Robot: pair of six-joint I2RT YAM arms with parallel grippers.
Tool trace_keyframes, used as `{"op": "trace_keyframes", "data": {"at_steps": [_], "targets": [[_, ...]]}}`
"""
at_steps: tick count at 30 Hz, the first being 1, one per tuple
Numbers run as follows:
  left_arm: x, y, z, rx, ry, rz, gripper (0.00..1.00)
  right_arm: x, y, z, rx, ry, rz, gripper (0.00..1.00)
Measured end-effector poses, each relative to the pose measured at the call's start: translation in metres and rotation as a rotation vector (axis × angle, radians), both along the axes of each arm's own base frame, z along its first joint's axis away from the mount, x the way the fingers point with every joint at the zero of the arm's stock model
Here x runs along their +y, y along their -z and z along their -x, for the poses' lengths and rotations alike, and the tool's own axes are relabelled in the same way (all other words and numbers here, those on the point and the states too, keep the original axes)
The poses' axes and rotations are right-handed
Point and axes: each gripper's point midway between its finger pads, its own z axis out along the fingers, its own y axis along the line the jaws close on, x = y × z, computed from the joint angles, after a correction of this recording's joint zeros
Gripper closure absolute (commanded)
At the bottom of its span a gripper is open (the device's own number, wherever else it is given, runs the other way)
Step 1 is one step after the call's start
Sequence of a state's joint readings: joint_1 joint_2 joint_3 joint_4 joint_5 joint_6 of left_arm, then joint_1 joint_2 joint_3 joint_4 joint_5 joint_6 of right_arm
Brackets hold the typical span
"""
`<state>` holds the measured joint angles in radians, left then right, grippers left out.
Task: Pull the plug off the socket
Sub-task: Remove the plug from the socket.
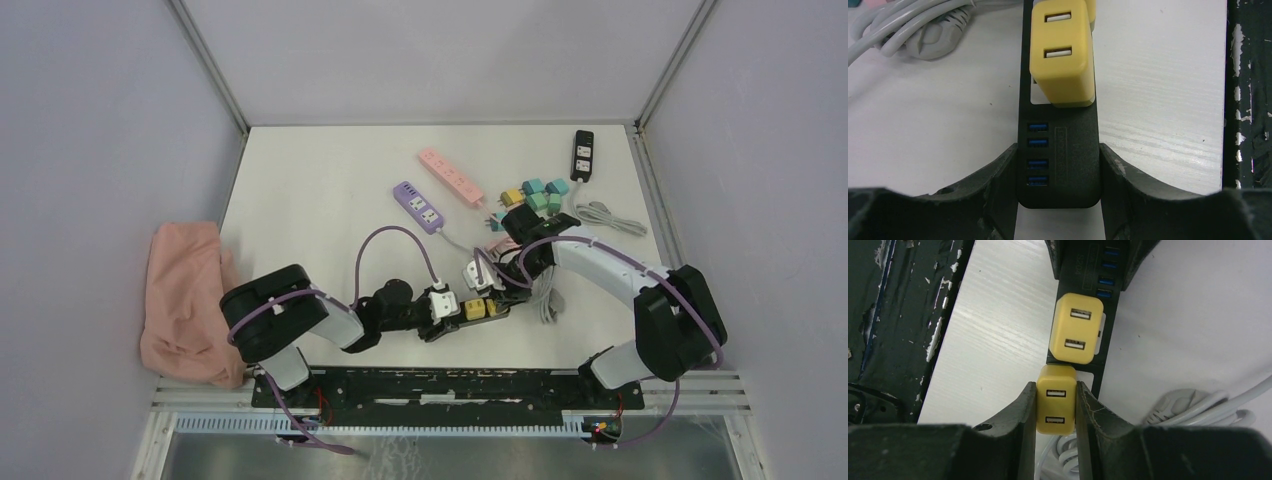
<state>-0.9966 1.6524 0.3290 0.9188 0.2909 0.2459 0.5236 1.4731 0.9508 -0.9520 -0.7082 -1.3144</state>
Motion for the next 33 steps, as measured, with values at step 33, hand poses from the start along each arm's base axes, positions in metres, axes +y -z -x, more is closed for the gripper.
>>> {"op": "trace_keyframes", "data": {"at_steps": [33], "targets": [[-0.006,0.0,-0.003,0.01,0.013,0.004,0.97,-0.003,-0.003,-0.001,0.005,0.025,0.059,1.0]]}}
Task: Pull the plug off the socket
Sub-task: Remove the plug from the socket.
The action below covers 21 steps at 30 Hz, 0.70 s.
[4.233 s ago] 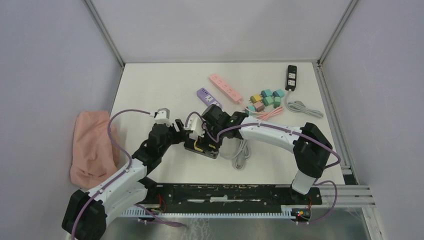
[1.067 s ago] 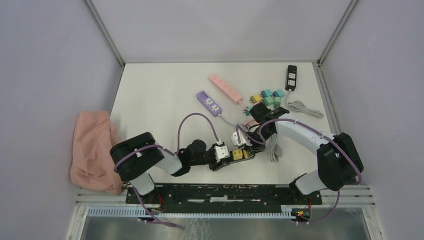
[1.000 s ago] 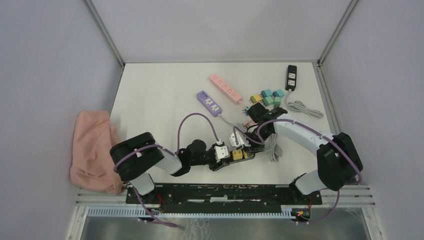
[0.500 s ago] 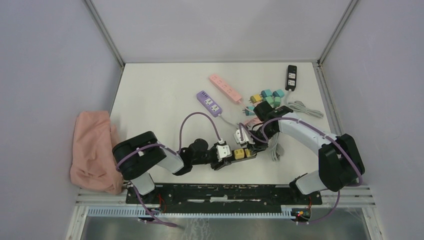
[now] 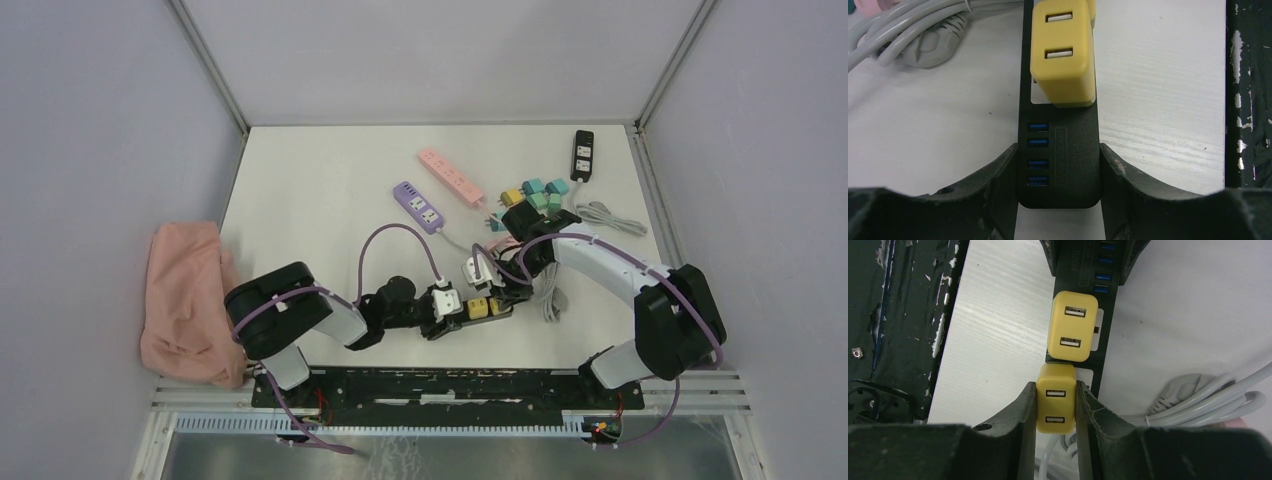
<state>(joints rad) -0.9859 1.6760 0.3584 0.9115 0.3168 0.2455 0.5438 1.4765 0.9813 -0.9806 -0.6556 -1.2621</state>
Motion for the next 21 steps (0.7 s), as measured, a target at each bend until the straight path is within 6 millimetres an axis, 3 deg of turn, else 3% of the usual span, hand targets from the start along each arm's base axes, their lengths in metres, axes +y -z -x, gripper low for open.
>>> {"op": "trace_keyframes", "data": {"at_steps": [6,14,21], "targets": [[-0.001,-0.002,-0.003,-0.004,-0.005,0.006,0.97,-0.009,-0.002,-0.007,0.002,0.017,-0.03,1.0],[-0.003,-0.001,0.001,0.004,0.017,0.01,0.97,-0.009,-0.002,0.004,0.008,-0.11,-0.066,1.0],[-0.003,-0.004,-0.004,-0.003,0.008,0.022,0.97,-0.007,-0.012,-0.002,0.041,-0.047,-0.052,1.0]]}}
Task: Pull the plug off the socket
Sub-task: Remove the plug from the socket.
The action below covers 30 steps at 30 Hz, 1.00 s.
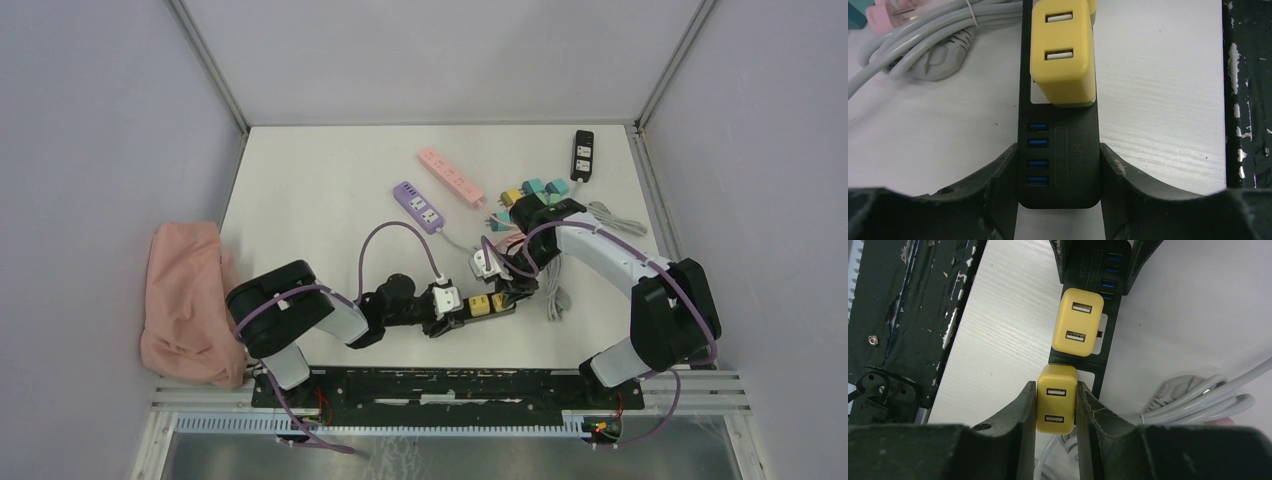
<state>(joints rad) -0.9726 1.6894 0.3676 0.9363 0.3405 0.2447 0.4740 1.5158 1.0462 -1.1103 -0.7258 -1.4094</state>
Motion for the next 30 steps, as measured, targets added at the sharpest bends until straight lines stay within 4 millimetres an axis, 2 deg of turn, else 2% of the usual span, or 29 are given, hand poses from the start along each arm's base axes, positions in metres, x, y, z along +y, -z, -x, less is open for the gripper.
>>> {"op": "trace_keyframes", "data": {"at_steps": [7,21,30], "targets": [[-0.005,-0.008,-0.004,-0.015,0.001,0.023,0.97,-0.008,-0.006,-0.004,0.016,0.023,-0.035,1.0],[-0.012,-0.019,-0.007,-0.039,0.007,0.062,0.97,-0.013,-0.021,-0.004,0.031,0.008,-0.077,1.0],[-0.011,-0.017,-0.007,-0.034,0.004,0.054,0.97,-0.012,-0.018,-0.007,0.046,0.053,-0.074,1.0]]}}
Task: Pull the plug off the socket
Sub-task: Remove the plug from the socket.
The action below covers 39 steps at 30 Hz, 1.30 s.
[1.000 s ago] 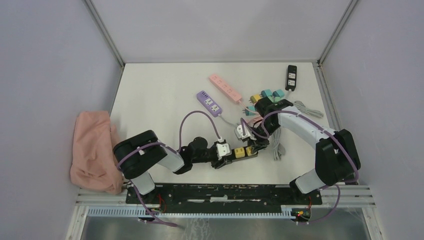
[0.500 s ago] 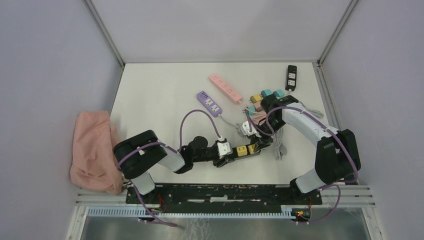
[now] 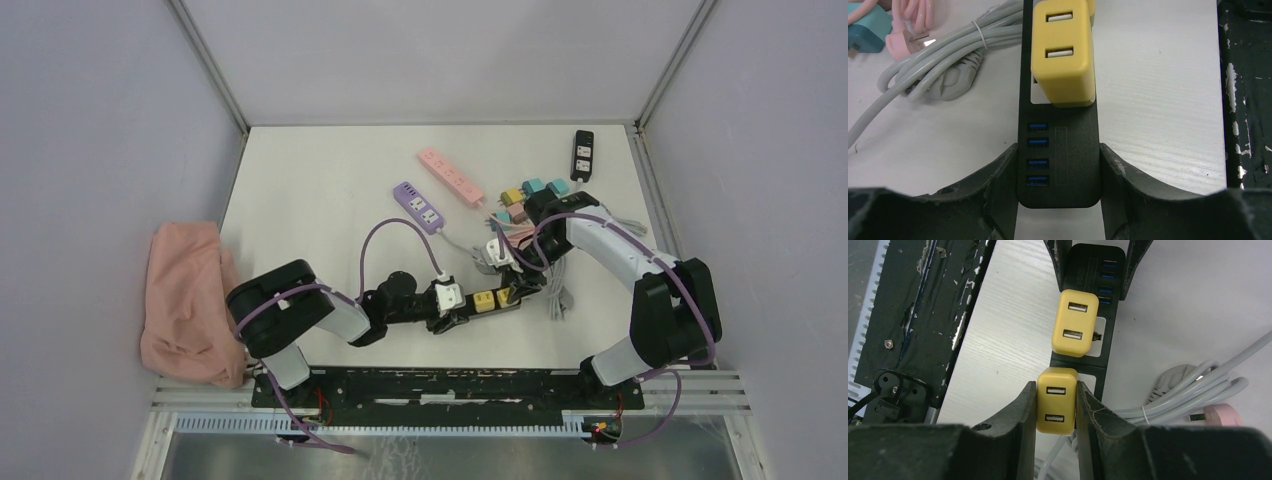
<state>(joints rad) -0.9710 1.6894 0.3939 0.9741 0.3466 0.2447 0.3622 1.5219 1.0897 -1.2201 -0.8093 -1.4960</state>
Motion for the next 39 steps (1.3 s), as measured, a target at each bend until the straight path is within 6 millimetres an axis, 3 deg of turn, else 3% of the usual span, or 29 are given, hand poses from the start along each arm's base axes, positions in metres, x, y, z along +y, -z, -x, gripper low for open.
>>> {"op": "trace_keyframes", "data": {"at_steps": [8,13,18,27,32,39], "targets": [[0.009,0.018,0.006,0.047,0.0,-0.068,0.97,0.014,0.015,0.008,-0.007,-0.017,0.057,1.0],[0.01,0.019,0.003,0.05,-0.005,-0.07,0.97,0.022,0.017,0.001,0.032,0.104,0.099,1.0],[0.011,0.019,0.003,0.049,-0.009,-0.07,0.97,0.014,0.019,-0.009,0.064,0.174,0.091,1.0],[0.009,0.021,0.009,0.061,0.019,-0.072,0.97,0.017,0.021,0.014,0.008,-0.024,0.064,1.0],[0.01,0.019,0.006,0.057,0.011,-0.067,0.97,0.02,0.013,0.005,0.044,0.049,0.084,1.0],[0.004,0.011,0.002,0.037,0.009,-0.04,0.97,0.004,0.005,0.0,0.073,0.07,-0.009,1.0]]}}
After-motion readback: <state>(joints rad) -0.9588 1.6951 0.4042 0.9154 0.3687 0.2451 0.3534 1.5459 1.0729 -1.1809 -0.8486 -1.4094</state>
